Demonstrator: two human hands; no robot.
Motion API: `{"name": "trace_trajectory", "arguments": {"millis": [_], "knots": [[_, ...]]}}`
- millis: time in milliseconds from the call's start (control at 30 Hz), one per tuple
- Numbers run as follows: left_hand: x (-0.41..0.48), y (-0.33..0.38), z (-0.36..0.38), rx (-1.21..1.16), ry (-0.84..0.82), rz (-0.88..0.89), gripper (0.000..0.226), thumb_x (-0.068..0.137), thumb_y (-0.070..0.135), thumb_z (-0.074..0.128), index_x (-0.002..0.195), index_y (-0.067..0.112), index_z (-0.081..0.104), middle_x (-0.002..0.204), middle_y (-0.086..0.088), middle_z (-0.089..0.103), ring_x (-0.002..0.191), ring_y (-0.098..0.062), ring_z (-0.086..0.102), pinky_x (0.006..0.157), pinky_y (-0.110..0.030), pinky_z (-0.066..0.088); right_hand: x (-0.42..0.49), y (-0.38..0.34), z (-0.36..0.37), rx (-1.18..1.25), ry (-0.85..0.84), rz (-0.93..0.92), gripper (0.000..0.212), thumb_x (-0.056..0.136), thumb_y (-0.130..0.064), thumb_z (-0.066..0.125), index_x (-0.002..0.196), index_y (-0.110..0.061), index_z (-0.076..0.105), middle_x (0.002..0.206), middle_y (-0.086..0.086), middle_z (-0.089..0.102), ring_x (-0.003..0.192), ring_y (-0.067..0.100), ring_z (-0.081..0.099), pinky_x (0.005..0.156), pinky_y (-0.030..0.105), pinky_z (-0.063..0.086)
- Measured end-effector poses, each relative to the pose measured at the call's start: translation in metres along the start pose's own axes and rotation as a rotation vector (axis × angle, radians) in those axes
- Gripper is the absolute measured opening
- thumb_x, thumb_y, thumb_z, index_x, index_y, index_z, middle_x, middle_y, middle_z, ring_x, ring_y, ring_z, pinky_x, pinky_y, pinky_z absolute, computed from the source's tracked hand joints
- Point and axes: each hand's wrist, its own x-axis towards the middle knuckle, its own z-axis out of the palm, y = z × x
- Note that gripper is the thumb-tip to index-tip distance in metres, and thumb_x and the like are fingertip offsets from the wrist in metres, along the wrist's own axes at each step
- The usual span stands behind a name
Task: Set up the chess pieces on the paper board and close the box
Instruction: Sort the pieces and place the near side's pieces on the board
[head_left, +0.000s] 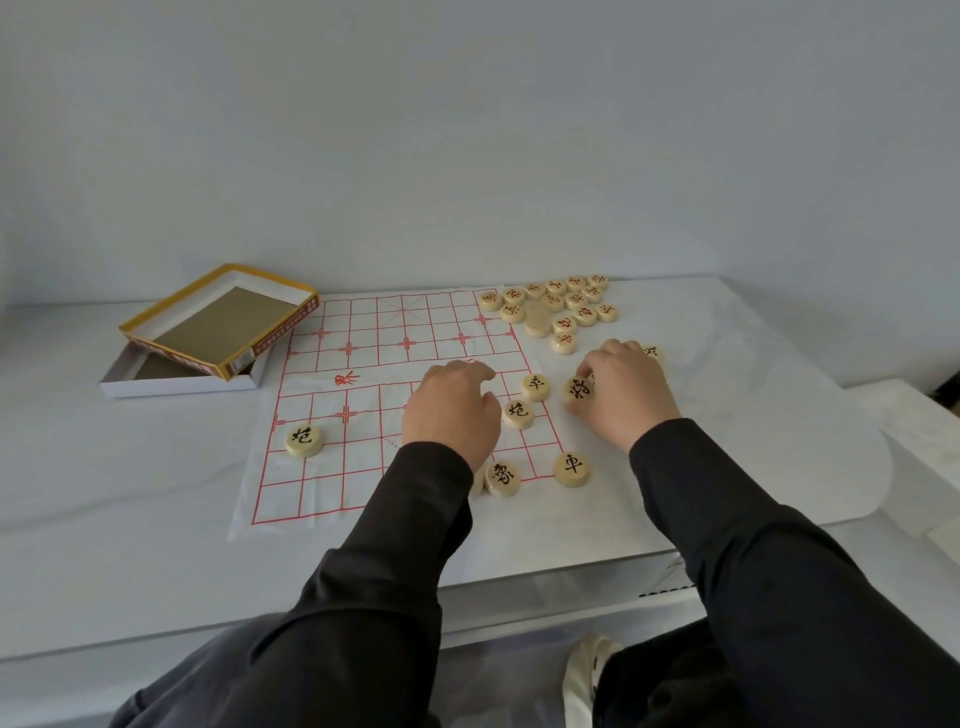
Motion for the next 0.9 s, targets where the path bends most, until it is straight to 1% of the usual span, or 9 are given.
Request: {"name": "trace_trajectory", "arguments": {"millis": [100, 233, 333, 400, 533, 667, 733, 800, 900], "knots": [[0.003, -0.005, -0.011, -0.012, 0.015, -0.067, 0.036, 0.096, 0.020, 0.042, 0.131, 0.023, 0.050, 0.136, 0.001, 0.051, 0.124, -0.016, 0.045, 0.099, -0.029, 0.039, -0.006, -0.018, -0.007, 0.228, 0.017, 0.042, 0.035, 0.082, -0.035, 0.067, 0.110, -0.015, 0.061, 0.105, 0.001, 0.062, 0.097, 0.018, 0.056, 0.083, 0.031, 0.049], [0.001, -0.015, -0.022, -0.026, 0.014, -0.142, 0.035, 0.096, 0.020, 0.043, 0.130, 0.023, 0.050, 0.133, 0.001, 0.052, 0.120, -0.017, 0.048, 0.096, -0.029, 0.042, -0.010, -0.044, -0.012, 0.521, -0.053, 0.086, 0.033, 0.073, -0.028, 0.077, 0.101, -0.017, 0.062, 0.092, -0.004, 0.063, 0.085, 0.012, 0.059, 0.068, 0.023, 0.049], [0.000, -0.028, -0.030, -0.019, 0.005, -0.178, 0.035, 0.096, 0.021, 0.043, 0.129, 0.022, 0.051, 0.132, 0.000, 0.053, 0.117, -0.017, 0.050, 0.095, -0.030, 0.043, -0.009, -0.061, -0.014, 0.792, -0.156, 0.119, 0.033, 0.068, -0.017, 0.082, 0.093, -0.015, 0.061, 0.083, 0.000, 0.064, 0.064, 0.013, 0.062, 0.055, 0.025, 0.050], [-0.001, -0.039, -0.037, -0.015, -0.002, -0.192, 0.035, 0.096, 0.021, 0.043, 0.129, 0.022, 0.051, 0.132, -0.001, 0.054, 0.117, -0.018, 0.051, 0.094, -0.030, 0.043, -0.010, -0.073, -0.013, 0.860, -0.219, 0.107, 0.026, 0.070, -0.009, 0.080, 0.087, -0.012, 0.061, 0.076, 0.005, 0.064, 0.054, 0.015, 0.060, 0.050, 0.026, 0.051], [-0.001, -0.058, -0.045, 0.025, -0.028, -0.189, 0.035, 0.096, 0.022, 0.043, 0.130, 0.021, 0.051, 0.132, -0.001, 0.054, 0.117, -0.019, 0.051, 0.097, -0.031, 0.042, -0.011, -0.093, -0.008, 0.840, -0.270, 0.044, 0.016, 0.078, -0.002, 0.070, 0.088, -0.011, 0.062, 0.075, 0.005, 0.061, 0.055, 0.015, 0.058, 0.053, 0.026, 0.051], [0.000, -0.077, -0.049, 0.081, -0.113, -0.175, 0.035, 0.096, 0.025, 0.045, 0.130, 0.022, 0.050, 0.135, -0.002, 0.051, 0.121, -0.020, 0.048, 0.101, -0.032, 0.039, -0.013, -0.110, 0.001, 0.763, -0.322, -0.069, 0.020, 0.082, -0.007, 0.065, 0.098, -0.018, 0.069, 0.083, 0.000, 0.063, 0.081, 0.016, 0.060, 0.080, 0.032, 0.053], [-0.001, -0.085, -0.050, 0.114, -0.181, -0.127, 0.036, 0.095, 0.028, 0.046, 0.131, 0.024, 0.050, 0.139, 0.000, 0.048, 0.126, -0.020, 0.044, 0.105, -0.032, 0.035, -0.015, -0.115, 0.004, 0.734, -0.359, -0.092, 0.017, 0.082, -0.009, 0.068, 0.095, -0.018, 0.071, 0.081, -0.005, 0.062, 0.083, 0.015, 0.059, 0.072, 0.025, 0.050], [-0.003, -0.090, -0.049, 0.217, -0.229, -0.010, 0.042, 0.093, 0.037, 0.051, 0.133, 0.029, 0.047, 0.146, 0.002, 0.039, 0.135, -0.020, 0.030, 0.111, -0.036, 0.026, -0.015, -0.119, 0.006, 0.704, -0.367, -0.086, 0.013, 0.080, -0.012, 0.070, 0.091, -0.018, 0.071, 0.081, -0.007, 0.060, 0.082, 0.015, 0.058, 0.069, 0.023, 0.048], [-0.006, -0.092, -0.048, 0.419, -0.277, 0.149, 0.067, 0.082, 0.059, 0.055, 0.141, 0.039, 0.031, 0.157, 0.003, 0.007, 0.144, -0.025, -0.006, 0.115, -0.048, 0.004, -0.015, -0.120, 0.005, 0.687, -0.387, -0.068, 0.010, 0.078, -0.017, 0.072, 0.087, -0.019, 0.068, 0.087, -0.002, 0.062, 0.087, 0.017, 0.061, 0.078, 0.030, 0.053]]}}
